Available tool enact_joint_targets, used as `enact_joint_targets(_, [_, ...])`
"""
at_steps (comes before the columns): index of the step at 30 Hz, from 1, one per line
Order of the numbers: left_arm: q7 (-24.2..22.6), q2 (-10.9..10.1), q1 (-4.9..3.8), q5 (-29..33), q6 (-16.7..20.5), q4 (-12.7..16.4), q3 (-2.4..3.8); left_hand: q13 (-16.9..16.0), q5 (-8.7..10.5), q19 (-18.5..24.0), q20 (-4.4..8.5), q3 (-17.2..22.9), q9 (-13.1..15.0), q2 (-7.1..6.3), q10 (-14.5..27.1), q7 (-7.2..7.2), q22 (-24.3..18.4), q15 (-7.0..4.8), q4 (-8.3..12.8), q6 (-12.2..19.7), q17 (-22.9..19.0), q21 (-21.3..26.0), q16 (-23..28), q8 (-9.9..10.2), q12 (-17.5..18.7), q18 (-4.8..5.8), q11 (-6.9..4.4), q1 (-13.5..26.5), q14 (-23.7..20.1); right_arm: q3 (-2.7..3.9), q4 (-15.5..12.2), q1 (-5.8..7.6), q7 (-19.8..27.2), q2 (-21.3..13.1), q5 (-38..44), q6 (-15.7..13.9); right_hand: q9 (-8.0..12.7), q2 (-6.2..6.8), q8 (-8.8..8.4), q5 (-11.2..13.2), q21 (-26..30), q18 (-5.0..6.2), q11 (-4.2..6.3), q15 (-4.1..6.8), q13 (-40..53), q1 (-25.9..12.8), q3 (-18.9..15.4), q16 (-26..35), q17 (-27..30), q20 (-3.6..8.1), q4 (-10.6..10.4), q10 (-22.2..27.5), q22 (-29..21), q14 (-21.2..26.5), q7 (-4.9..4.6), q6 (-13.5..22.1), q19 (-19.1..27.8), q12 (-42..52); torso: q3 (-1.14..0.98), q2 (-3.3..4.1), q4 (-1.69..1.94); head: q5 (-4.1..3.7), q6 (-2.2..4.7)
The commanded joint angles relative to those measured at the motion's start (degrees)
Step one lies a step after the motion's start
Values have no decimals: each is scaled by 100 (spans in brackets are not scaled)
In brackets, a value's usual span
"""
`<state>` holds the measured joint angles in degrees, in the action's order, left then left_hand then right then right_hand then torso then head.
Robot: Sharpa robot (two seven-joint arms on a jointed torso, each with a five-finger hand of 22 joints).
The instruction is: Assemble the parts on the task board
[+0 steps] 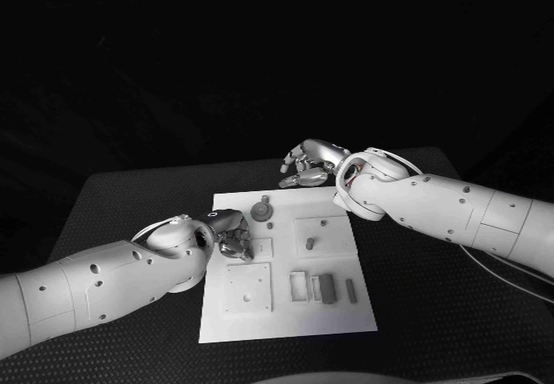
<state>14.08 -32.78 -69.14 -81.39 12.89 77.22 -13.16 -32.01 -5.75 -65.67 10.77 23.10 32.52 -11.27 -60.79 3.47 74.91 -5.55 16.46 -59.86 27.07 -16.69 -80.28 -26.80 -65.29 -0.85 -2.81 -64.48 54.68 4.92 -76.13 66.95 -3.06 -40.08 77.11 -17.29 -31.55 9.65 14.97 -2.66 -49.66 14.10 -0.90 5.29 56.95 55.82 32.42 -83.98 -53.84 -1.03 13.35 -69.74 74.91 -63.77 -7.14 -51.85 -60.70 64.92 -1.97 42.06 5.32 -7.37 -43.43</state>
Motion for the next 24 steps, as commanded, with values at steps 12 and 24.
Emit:
enact_joint_targets(12, [60,19,5,-68,143,12,-1,-26,-59,-166,79,136,-36,172,-150,-39,145,-147,4,-55,-29,-149,-163,-16,-174,85,-34,-193,103,3,-12,-2,45,-8,7,59,-9,-15,-20,-13,24,90,0,-13,-10,-78,-3,29,7,6,-57,53,43,24,-25,0,20,-17,1,1,0,2,14])
enact_joint_targets(24, [122,33,5,-82,173,-18,-1,3,-33,-231,104,603,-95,206,-250,-48,147,-212,-6,-162,-96,-265,-227,115,-244,85,-46,-290,209,3,-17,-2,44,-14,7,60,-10,-16,-20,-12,24,90,1,-13,-10,-82,-4,29,7,5,-61,53,43,24,-25,-1,20,-17,3,1,0,-1,29])
